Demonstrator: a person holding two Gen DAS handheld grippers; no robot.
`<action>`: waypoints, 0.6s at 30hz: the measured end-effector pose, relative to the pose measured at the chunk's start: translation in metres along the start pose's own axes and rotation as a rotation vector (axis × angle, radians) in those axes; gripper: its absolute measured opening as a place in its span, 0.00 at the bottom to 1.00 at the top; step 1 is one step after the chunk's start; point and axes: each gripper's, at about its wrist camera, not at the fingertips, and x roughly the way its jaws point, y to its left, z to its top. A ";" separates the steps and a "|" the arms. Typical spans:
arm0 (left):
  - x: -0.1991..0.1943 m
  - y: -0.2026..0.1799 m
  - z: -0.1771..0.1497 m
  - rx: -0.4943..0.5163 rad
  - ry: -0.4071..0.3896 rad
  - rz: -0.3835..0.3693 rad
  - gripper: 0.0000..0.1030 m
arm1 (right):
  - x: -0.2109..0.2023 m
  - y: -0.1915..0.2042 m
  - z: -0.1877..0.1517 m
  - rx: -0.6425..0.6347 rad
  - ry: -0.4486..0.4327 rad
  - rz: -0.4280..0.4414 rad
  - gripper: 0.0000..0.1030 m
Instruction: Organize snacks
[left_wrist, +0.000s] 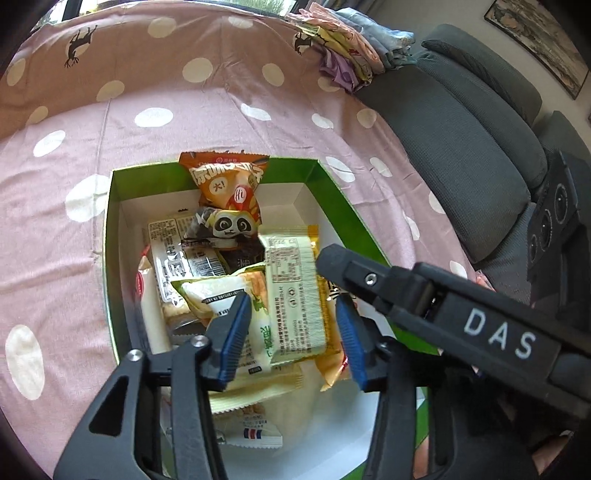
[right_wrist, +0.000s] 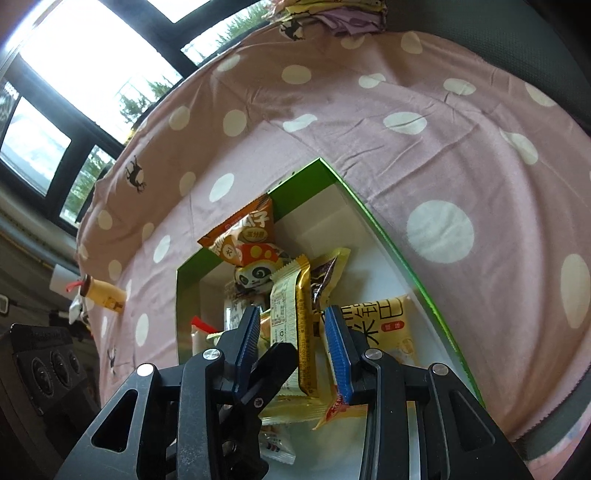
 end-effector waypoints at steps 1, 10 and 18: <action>-0.003 0.001 0.000 -0.003 -0.009 -0.003 0.52 | -0.003 0.000 0.000 0.004 -0.012 -0.005 0.38; -0.064 0.001 0.003 0.019 -0.186 0.088 0.87 | -0.041 0.000 -0.001 0.025 -0.154 -0.031 0.61; -0.096 -0.007 -0.003 0.089 -0.267 0.202 0.99 | -0.083 0.016 -0.011 -0.021 -0.288 -0.072 0.80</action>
